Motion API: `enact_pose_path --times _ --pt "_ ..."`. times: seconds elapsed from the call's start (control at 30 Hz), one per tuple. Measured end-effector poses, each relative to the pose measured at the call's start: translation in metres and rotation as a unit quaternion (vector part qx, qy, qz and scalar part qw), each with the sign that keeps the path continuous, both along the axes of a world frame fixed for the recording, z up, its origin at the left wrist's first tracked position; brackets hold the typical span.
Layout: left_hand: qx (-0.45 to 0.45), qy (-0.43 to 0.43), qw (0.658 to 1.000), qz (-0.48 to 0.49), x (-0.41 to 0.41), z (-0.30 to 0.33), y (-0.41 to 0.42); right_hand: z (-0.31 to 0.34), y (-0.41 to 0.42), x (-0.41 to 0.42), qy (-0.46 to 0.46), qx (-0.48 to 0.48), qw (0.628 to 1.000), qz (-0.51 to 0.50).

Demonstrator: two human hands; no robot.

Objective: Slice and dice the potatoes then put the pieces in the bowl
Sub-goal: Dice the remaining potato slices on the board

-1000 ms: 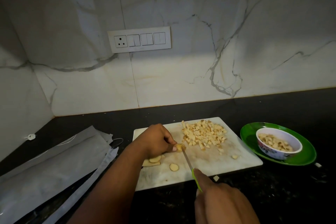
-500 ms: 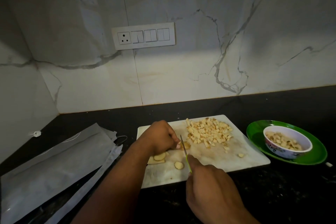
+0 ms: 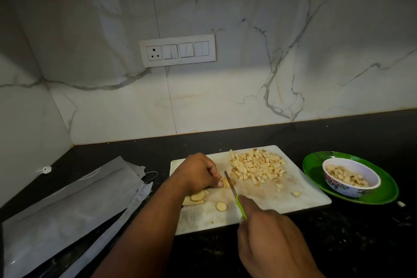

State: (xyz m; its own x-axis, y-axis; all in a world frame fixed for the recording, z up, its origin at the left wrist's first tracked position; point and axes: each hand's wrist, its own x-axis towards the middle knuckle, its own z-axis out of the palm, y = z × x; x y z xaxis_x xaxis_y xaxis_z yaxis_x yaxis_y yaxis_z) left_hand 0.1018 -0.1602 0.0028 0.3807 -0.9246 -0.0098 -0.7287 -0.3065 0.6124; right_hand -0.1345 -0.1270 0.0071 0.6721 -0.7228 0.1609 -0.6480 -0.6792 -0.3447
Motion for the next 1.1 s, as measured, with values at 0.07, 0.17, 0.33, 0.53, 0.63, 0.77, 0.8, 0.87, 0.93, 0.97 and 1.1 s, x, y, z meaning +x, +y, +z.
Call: enact_pose_path --times 0.07,0.17,0.33,0.53,0.63,0.77,0.8,0.87,0.93,0.97,1.1 --pt "-0.004 0.001 1.000 0.002 -0.001 0.000 0.001 -0.003 -0.005 0.011 -0.014 -0.012 1.000 0.002" --pt "-0.006 -0.001 1.000 0.000 0.000 -0.001 0.000 -0.007 -0.007 0.024 -0.016 -0.016 1.000 0.007" --pt "-0.003 -0.006 1.000 -0.002 0.002 -0.001 -0.002 -0.014 -0.008 0.024 -0.013 -0.012 1.000 0.007" --pt "0.004 0.002 1.000 0.006 0.000 0.000 -0.005 -0.018 -0.009 0.014 0.019 -0.014 1.000 0.008" --pt "0.008 0.005 1.000 0.005 0.000 0.001 -0.005 -0.016 -0.008 0.003 0.032 -0.017 0.999 0.000" --pt "0.009 -0.004 1.000 -0.004 0.000 0.002 -0.005 -0.015 -0.003 -0.011 0.039 -0.003 0.999 -0.009" --pt "0.012 -0.010 1.000 -0.007 0.000 0.002 -0.004 -0.015 -0.002 -0.014 0.034 0.002 0.999 -0.011" --pt "0.020 -0.023 0.999 -0.020 0.000 0.004 -0.003 -0.013 -0.001 -0.019 0.013 0.015 1.000 -0.016" --pt "0.027 -0.029 0.998 -0.041 0.000 0.007 -0.001 -0.010 0.000 -0.021 -0.017 0.020 0.999 -0.024" --pt "0.028 -0.028 0.998 -0.047 0.001 0.008 0.000 -0.010 -0.002 -0.021 -0.032 0.016 0.999 -0.030" --pt "-0.010 0.018 1.000 -0.017 0.003 0.005 0.005 -0.013 -0.009 -0.011 -0.066 0.010 0.997 -0.034"
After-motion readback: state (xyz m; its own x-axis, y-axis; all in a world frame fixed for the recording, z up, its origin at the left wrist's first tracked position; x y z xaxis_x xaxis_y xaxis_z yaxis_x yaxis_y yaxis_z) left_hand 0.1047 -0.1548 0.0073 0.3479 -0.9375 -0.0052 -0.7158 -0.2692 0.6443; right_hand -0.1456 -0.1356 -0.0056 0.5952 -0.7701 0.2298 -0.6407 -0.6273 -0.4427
